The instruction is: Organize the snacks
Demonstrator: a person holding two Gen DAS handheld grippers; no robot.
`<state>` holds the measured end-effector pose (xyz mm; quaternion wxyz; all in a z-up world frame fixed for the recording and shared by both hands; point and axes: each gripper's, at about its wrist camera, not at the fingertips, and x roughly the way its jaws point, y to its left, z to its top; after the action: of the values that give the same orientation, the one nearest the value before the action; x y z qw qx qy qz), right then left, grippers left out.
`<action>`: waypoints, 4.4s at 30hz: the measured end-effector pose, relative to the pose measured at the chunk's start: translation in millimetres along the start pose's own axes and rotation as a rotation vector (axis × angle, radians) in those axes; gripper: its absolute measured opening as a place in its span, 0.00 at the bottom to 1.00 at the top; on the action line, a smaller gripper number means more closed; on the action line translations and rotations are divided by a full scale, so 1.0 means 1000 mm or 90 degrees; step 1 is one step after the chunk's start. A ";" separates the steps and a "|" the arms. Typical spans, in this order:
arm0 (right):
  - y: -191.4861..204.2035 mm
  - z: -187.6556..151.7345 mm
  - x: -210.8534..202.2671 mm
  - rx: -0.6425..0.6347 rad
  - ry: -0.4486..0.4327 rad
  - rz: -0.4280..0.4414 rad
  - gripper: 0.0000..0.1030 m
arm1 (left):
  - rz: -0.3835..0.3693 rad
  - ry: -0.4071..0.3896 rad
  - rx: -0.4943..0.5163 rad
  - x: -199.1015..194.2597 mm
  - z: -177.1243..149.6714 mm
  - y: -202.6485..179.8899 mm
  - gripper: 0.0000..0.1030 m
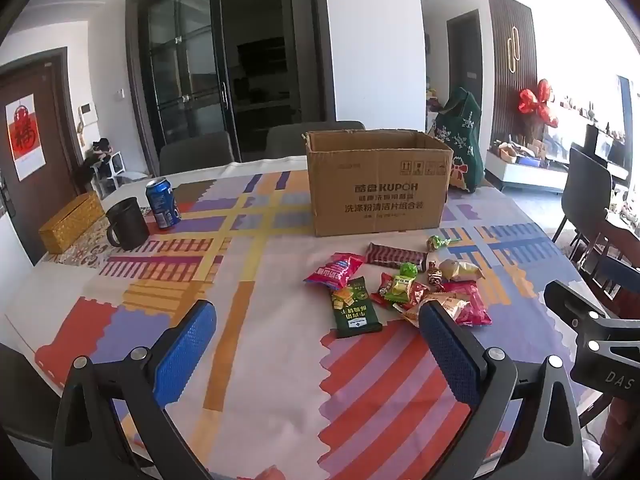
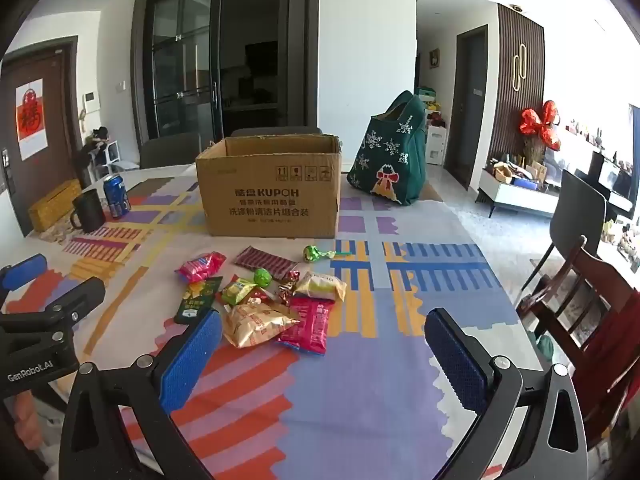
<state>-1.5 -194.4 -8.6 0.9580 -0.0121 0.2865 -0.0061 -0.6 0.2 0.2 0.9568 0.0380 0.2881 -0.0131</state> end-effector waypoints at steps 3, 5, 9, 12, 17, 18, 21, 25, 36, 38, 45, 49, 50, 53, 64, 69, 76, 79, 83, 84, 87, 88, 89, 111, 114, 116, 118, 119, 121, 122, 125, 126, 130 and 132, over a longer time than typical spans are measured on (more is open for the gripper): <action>0.000 0.000 -0.001 -0.001 -0.006 -0.002 0.99 | -0.004 0.002 0.001 0.000 0.000 0.000 1.00; 0.000 0.000 0.000 -0.002 -0.001 -0.001 0.99 | -0.004 0.003 0.004 0.000 0.000 -0.001 1.00; -0.001 0.001 0.000 -0.001 0.002 -0.001 0.99 | -0.005 0.000 0.005 -0.002 0.000 -0.002 1.00; -0.001 0.001 0.000 0.000 0.002 0.001 0.99 | -0.006 0.000 -0.001 -0.004 0.007 0.000 1.00; -0.001 0.001 0.000 0.001 0.002 0.002 0.99 | -0.005 -0.007 -0.004 -0.006 0.004 0.001 1.00; -0.001 0.001 0.000 0.001 0.002 0.002 0.99 | -0.005 -0.008 -0.004 -0.007 0.004 0.002 1.00; -0.001 0.001 0.000 0.002 0.003 0.002 0.99 | -0.005 -0.007 -0.003 -0.006 0.004 0.001 1.00; -0.001 0.001 0.000 0.002 0.002 0.001 0.99 | -0.004 -0.008 -0.003 -0.007 0.004 0.001 1.00; 0.000 0.002 -0.001 0.001 0.000 0.001 0.99 | -0.004 -0.010 -0.004 -0.009 0.006 0.003 1.00; 0.000 0.002 -0.001 0.001 0.000 0.001 0.99 | -0.004 -0.010 -0.004 -0.008 0.005 0.002 1.00; 0.000 0.002 -0.001 0.001 0.000 0.001 0.99 | -0.004 -0.011 -0.004 -0.009 0.005 0.002 1.00; -0.001 0.002 -0.001 0.002 -0.001 0.001 0.99 | -0.004 -0.012 -0.004 -0.008 0.004 0.002 1.00; -0.001 0.002 -0.001 0.001 -0.001 0.001 0.99 | -0.004 -0.011 -0.004 -0.009 0.005 0.002 1.00; 0.000 0.002 -0.001 0.002 -0.001 0.001 0.99 | -0.004 -0.012 -0.004 -0.009 0.004 0.002 1.00; 0.000 0.003 0.000 0.002 -0.001 0.001 0.99 | -0.004 -0.012 -0.004 -0.009 0.004 0.002 1.00; 0.000 0.003 0.000 0.001 -0.001 0.001 0.99 | -0.004 -0.012 -0.004 -0.009 0.004 0.002 1.00; 0.000 0.004 0.002 0.003 0.000 0.001 0.99 | -0.004 -0.012 -0.005 -0.009 0.004 0.002 1.00; 0.000 0.003 0.002 0.002 0.000 0.000 0.99 | -0.004 -0.012 -0.004 -0.008 0.003 0.002 1.00; 0.000 0.003 0.002 0.003 0.001 0.000 0.99 | -0.004 -0.010 -0.005 -0.009 0.004 0.003 1.00; 0.000 0.003 0.001 0.003 0.000 0.000 0.99 | -0.005 -0.008 -0.005 -0.009 0.004 0.004 1.00; 0.000 0.004 0.003 0.002 0.003 0.000 0.99 | -0.005 -0.004 -0.005 -0.010 0.005 0.006 1.00; -0.001 0.004 0.003 0.002 0.003 0.000 0.99 | -0.005 -0.002 -0.004 -0.008 0.006 0.006 1.00; -0.001 0.004 0.002 0.002 0.003 0.000 0.99 | -0.007 0.000 -0.002 -0.008 0.006 0.006 1.00; -0.003 0.025 0.060 0.025 0.066 0.031 0.99 | -0.016 0.041 0.026 0.061 0.031 0.002 0.89; -0.001 0.032 0.075 0.029 0.081 0.033 0.98 | -0.015 0.046 0.032 0.075 0.036 0.004 0.86; 0.001 0.035 0.086 0.030 0.091 0.035 0.97 | -0.015 0.052 0.034 0.087 0.038 0.005 0.84; 0.002 0.038 0.097 0.030 0.102 0.035 0.95 | -0.018 0.062 0.035 0.097 0.040 0.006 0.82; 0.003 0.039 0.102 0.031 0.107 0.037 0.94 | -0.020 0.067 0.037 0.103 0.040 0.006 0.81; 0.004 0.040 0.114 0.032 0.118 0.040 0.93 | -0.025 0.082 0.041 0.116 0.040 0.004 0.78; 0.004 0.041 0.120 0.033 0.125 0.041 0.92 | -0.028 0.089 0.043 0.123 0.040 0.004 0.77; 0.002 0.040 0.137 0.038 0.144 0.041 0.88 | -0.037 0.111 0.045 0.142 0.040 0.002 0.74; 0.002 0.040 0.143 0.040 0.150 0.039 0.87 | -0.039 0.117 0.048 0.149 0.040 0.000 0.74; -0.001 0.036 0.165 0.050 0.182 0.035 0.83 | -0.051 0.143 0.049 0.173 0.039 -0.004 0.70; -0.002 0.034 0.174 0.053 0.197 0.033 0.81 | -0.058 0.158 0.048 0.184 0.037 -0.005 0.68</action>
<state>162.8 -199.4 -75.7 0.9020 0.0359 0.4303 0.0052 172.7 -8.7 -71.1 0.9100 0.0621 0.4051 -0.0623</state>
